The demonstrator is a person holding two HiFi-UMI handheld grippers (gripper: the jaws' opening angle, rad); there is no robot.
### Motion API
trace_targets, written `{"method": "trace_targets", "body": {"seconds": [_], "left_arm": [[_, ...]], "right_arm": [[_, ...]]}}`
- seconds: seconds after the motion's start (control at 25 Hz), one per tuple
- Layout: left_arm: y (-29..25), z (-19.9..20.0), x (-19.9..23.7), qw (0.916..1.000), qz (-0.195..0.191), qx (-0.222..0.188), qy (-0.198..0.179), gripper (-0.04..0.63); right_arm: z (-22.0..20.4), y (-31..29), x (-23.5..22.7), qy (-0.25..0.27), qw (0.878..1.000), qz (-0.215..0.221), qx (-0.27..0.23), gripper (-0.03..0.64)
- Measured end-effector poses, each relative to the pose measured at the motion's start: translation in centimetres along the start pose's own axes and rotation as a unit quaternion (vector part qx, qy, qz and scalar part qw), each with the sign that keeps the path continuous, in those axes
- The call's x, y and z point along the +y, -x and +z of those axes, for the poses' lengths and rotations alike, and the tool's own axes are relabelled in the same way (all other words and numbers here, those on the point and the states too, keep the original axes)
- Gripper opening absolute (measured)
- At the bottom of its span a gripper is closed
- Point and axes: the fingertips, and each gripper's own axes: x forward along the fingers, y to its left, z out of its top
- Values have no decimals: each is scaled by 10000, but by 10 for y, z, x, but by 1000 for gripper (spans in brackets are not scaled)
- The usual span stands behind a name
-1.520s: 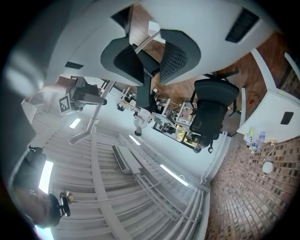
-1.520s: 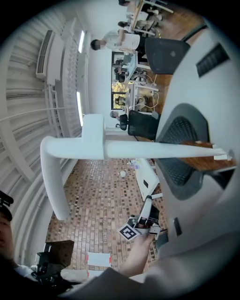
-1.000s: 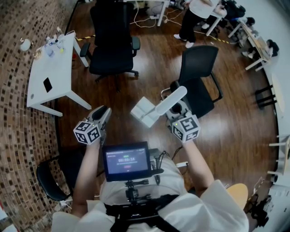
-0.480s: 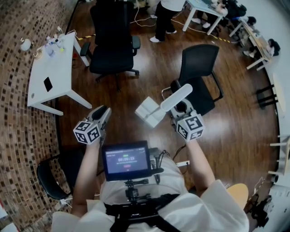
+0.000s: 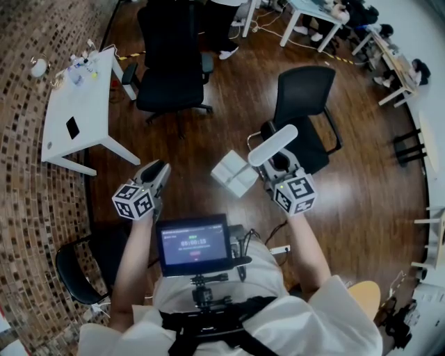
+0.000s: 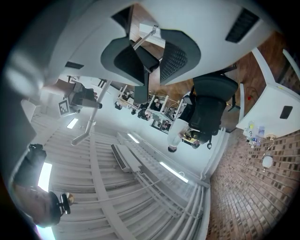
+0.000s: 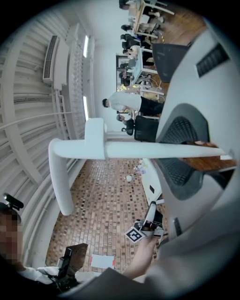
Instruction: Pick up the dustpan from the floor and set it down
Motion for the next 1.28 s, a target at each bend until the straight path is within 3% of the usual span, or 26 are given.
{"method": "trace_targets", "body": {"seconds": [1.28], "left_arm": [[0, -25, 11, 9994, 246, 145, 176, 95]], "right_arm": [[-28, -14, -9, -70, 9997, 133, 215, 101]]}}
